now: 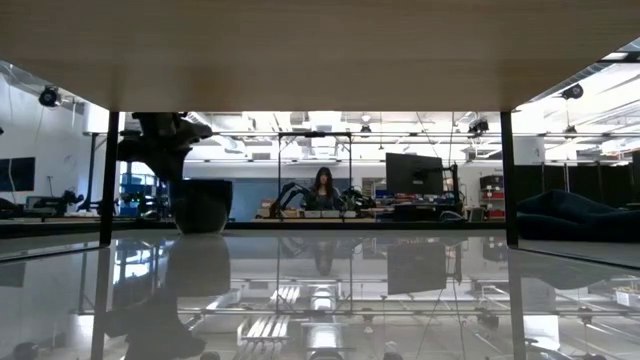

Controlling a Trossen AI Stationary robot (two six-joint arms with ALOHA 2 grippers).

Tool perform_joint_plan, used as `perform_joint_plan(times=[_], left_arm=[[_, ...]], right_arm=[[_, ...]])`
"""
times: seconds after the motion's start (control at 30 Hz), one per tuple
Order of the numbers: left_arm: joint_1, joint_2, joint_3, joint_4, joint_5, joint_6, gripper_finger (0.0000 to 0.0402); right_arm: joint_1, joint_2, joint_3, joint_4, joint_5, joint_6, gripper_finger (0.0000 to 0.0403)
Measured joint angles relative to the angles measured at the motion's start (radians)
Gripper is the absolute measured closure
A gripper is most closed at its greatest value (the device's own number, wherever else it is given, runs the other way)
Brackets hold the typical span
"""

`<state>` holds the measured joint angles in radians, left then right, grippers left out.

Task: Stack small to large cups/mugs on shelf
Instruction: Put the black mug on the shelf

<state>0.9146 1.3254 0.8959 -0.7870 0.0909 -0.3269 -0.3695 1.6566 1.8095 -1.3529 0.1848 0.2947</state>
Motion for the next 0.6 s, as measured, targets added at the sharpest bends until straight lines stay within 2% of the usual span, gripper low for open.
perform_joint_plan(times=[0.07, 0.37, 0.5, 0.6], left_arm=[[0.0, 0.0, -0.002, 0.001, 0.003, 0.021, 0.0391], [0.0, -0.023, 0.01, -0.022, 0.008, 0.03, 0.0399], [0.0, -0.059, 0.08, -0.056, 0.015, 0.023, 0.04], [0.0, -0.081, 0.148, -0.143, 0.033, 0.037, 0.04]], right_arm=[[0.0, 0.0, 0.0, 0.0, 0.0, 0.0, 0.0211], [0.0, 0.0, 0.0, -0.001, 0.0, -0.001, 0.0211], [0.0, 0.0, 0.0, 0.0, 0.0, -0.004, 0.0211], [-0.003, 0.0, 0.0, -0.001, 0.0, -0.009, 0.0211]])
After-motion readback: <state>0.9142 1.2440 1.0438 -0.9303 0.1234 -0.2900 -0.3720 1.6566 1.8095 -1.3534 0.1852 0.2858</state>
